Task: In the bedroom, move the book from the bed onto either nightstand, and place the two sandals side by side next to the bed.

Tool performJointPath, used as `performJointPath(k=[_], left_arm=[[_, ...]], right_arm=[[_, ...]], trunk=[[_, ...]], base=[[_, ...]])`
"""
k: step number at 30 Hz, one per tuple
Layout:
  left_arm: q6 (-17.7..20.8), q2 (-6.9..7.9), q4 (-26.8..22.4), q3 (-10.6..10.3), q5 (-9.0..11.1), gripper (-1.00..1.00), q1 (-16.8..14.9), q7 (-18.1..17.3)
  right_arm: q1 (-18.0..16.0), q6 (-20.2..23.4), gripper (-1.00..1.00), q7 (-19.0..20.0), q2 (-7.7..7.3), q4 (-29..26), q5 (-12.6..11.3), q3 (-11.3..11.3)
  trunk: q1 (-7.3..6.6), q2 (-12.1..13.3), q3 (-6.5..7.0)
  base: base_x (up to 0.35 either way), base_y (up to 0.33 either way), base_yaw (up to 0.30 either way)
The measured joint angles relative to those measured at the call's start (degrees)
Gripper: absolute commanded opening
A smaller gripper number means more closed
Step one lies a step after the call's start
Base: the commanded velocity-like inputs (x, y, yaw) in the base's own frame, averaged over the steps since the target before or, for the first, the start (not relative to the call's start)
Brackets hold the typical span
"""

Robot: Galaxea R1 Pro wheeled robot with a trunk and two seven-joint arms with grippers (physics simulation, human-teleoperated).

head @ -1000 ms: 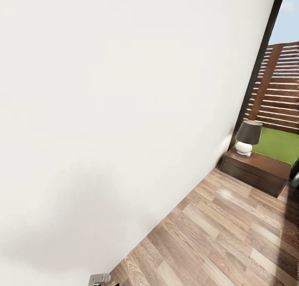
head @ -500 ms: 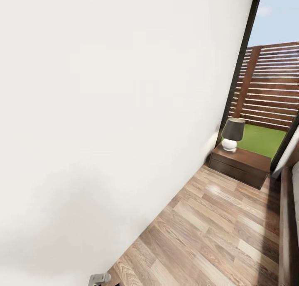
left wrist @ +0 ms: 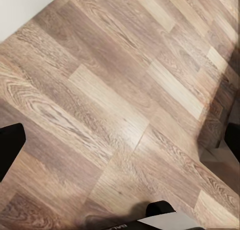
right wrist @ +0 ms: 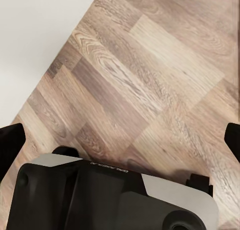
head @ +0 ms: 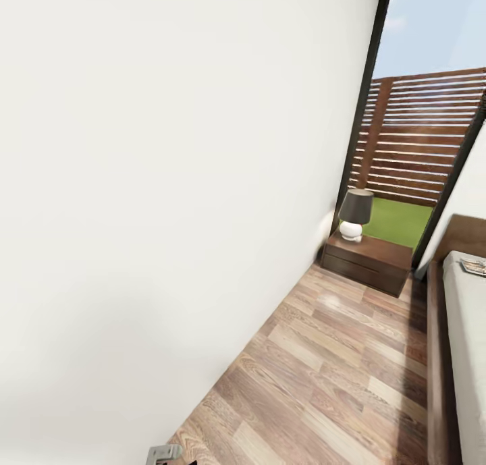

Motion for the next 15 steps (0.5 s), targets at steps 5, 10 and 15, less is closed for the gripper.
performJointPath(k=[5,10,15], left_arm=[[0.0,-0.01,0.0,0.0,0.0,1.0,0.0,0.0],[0.0,-0.02,0.0,0.02,0.0,1.0,0.03,0.0],[0.0,-0.02,-0.01,0.02,0.0,1.0,0.01,0.0]], right_arm=[[0.0,-0.01,1.0,0.0,0.0,0.0,0.0,0.0],[0.0,0.0,1.0,-0.01,0.0,0.0,0.0,0.0],[0.0,0.01,1.0,0.0,0.0,0.0,0.0,0.0]], trunk=[[0.0,0.0,0.0],[0.0,0.0,0.0],[0.0,0.0,0.0]], base=[[0.0,0.0,-0.194],[0.0,0.0,-0.194],[0.0,0.0,-0.194]])
